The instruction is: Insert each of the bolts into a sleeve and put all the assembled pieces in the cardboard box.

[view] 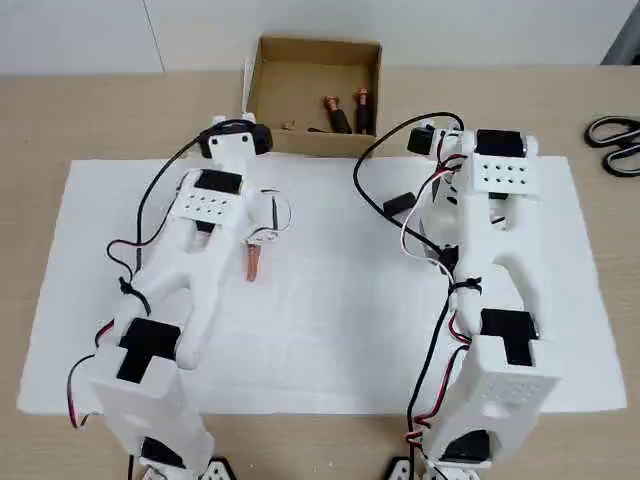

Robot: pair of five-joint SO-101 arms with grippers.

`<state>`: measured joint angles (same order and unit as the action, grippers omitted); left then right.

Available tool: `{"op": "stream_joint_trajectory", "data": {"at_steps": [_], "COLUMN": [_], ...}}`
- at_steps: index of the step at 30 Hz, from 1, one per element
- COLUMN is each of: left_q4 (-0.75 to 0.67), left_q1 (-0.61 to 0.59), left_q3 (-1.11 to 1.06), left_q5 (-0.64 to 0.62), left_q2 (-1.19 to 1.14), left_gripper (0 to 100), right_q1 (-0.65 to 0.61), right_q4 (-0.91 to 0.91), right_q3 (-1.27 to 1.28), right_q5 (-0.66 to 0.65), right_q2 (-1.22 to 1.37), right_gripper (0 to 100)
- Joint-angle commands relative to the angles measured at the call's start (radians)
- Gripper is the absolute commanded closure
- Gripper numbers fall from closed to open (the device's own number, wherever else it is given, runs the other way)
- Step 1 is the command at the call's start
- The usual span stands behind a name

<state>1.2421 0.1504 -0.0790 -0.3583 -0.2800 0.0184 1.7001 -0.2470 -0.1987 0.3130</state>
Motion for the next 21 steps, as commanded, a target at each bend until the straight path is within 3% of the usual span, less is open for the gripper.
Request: {"op": "stream_joint_trajectory", "data": {"at_steps": [1, 10, 21], "left_q4": [0.077, 0.054, -0.066], "left_q1": [-0.020, -0.180, -0.173], "left_q3": [0.070, 0.007, -0.101], "left_q5": [0.048, 0.141, 0.170], "left_q2": [0.023, 0.012, 0.012], "left_gripper": [99, 99, 91], "right_q1": [-0.008, -0.008, -0.061], "right_q4": [0.018, 0.016, 0.013], "right_q3": [-0.005, -0.005, 0.020], "right_q5": [-0.005, -0.005, -0.005], "right_q2": [-0.076, -0.070, -0.073], "right_gripper": [99.5, 99.5, 99.5]}}
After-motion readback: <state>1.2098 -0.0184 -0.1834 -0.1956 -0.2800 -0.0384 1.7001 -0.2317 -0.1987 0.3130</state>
